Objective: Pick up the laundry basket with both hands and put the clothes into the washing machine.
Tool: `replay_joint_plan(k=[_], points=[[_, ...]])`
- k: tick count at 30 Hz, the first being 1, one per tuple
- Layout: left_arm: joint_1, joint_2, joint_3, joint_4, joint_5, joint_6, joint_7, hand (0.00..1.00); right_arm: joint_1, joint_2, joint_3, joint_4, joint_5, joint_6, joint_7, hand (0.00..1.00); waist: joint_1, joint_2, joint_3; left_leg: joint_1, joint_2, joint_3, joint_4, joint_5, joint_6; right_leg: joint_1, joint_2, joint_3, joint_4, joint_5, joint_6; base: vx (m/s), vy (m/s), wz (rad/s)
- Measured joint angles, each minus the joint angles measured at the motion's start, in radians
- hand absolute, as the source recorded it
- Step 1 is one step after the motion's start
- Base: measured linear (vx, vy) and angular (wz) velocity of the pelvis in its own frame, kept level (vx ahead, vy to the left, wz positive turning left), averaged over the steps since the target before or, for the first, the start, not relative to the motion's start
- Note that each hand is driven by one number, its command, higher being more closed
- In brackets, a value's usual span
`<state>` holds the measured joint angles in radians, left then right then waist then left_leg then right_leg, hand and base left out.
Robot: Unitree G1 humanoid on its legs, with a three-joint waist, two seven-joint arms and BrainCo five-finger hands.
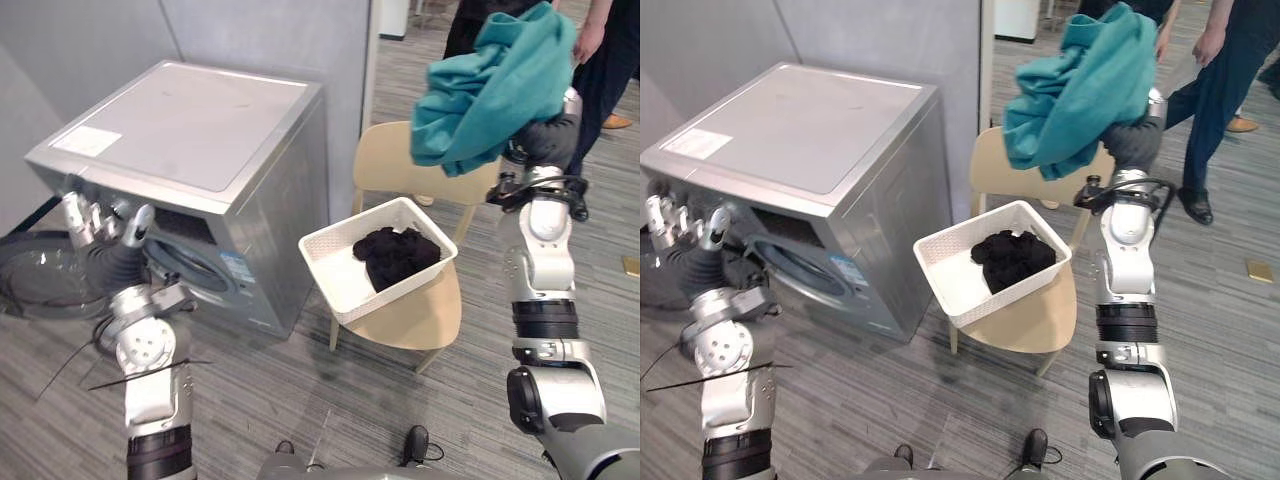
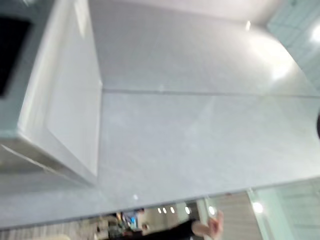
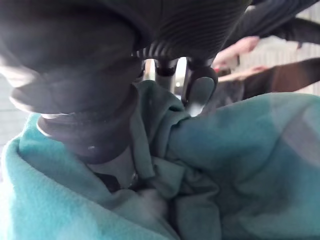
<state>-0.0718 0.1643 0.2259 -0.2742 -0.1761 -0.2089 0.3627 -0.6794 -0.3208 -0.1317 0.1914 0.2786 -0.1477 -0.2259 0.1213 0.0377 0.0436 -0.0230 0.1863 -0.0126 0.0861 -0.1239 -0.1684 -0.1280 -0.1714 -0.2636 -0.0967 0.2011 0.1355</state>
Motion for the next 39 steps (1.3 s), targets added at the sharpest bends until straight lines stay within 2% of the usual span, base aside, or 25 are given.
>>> replay_joint_plan(k=[2,5,7,9,11,12,18,28,39], points=[[-0.088,0.011,-0.122,0.043,0.014,-0.001,-0.053,0.00,0.005,0.049,0.045,-0.050,0.008,-0.003,0.028,1.00,-0.019,0.002,-0.002,0.025,0.012,0.039,0.001,-0.012,-0.006,-0.001,0.018,0.037,-0.001,0.006,-0.006,0.01,0.000,-0.50],[-0.170,0.047,-0.211,0.133,0.015,0.000,-0.101,0.00,0.005,0.080,0.122,-0.061,0.014,-0.004,0.057,1.00,-0.048,0.004,-0.003,0.039,0.018,0.067,0.000,-0.018,-0.009,-0.004,0.027,0.064,-0.001,0.006,-0.007,0.00,0.003,-0.26],[-0.222,0.055,-0.249,0.182,0.012,0.005,-0.124,0.00,0.005,0.089,0.172,-0.062,0.031,-0.004,0.079,1.00,-0.055,0.005,-0.004,0.042,0.023,0.089,0.000,-0.023,-0.012,-0.012,0.034,0.080,-0.001,0.006,-0.007,-0.01,0.002,-0.30],[-0.256,0.056,-0.270,0.209,0.012,0.008,-0.143,0.00,0.006,0.091,0.188,-0.063,0.035,-0.003,0.097,1.00,-0.057,0.007,-0.004,0.048,0.023,0.102,-0.001,-0.024,-0.012,-0.022,0.038,0.095,-0.001,0.009,-0.007,0.03,0.004,-0.25],[-0.277,0.060,-0.298,0.234,0.012,0.008,-0.152,0.00,0.015,0.094,0.205,-0.063,0.038,-0.002,0.100,1.00,-0.066,0.016,-0.010,0.049,0.027,0.102,-0.001,-0.024,-0.013,-0.027,0.046,0.110,-0.001,0.031,-0.031,0.03,0.004,-0.14],[-0.292,0.070,-0.315,0.258,0.012,0.009,-0.166,0.00,0.015,0.096,0.217,-0.064,0.042,-0.002,0.103,1.00,-0.080,0.020,-0.012,0.049,0.028,0.102,-0.001,-0.024,-0.013,-0.030,0.048,0.120,-0.001,0.041,-0.045,0.02,0.003,-0.09],[-0.406,0.127,-0.400,0.378,-0.007,0.025,-0.208,0.00,0.025,0.095,0.292,-0.070,0.065,-0.001,0.145,1.00,-0.106,0.020,-0.013,0.048,0.027,0.099,0.000,-0.028,-0.017,-0.035,0.051,0.134,-0.002,0.069,-0.078,0.00,0.002,-0.01],[-0.566,0.149,-0.513,0.493,-0.098,0.047,-0.230,0.00,0.064,0.097,0.349,-0.105,0.088,0.000,0.167,1.00,-0.118,0.020,-0.013,0.045,0.024,0.101,0.000,-0.028,-0.017,-0.042,0.050,0.150,-0.003,0.071,-0.075,-0.02,-0.004,-0.01],[-0.665,0.175,-0.598,0.520,-0.136,0.048,-0.254,0.00,0.131,0.072,0.358,-0.108,0.150,-0.001,0.172,1.00,-0.162,0.020,-0.013,0.044,0.023,0.108,-0.001,-0.027,-0.017,-0.050,0.050,0.158,-0.003,0.075,-0.077,-0.01,-0.001,-0.02]])
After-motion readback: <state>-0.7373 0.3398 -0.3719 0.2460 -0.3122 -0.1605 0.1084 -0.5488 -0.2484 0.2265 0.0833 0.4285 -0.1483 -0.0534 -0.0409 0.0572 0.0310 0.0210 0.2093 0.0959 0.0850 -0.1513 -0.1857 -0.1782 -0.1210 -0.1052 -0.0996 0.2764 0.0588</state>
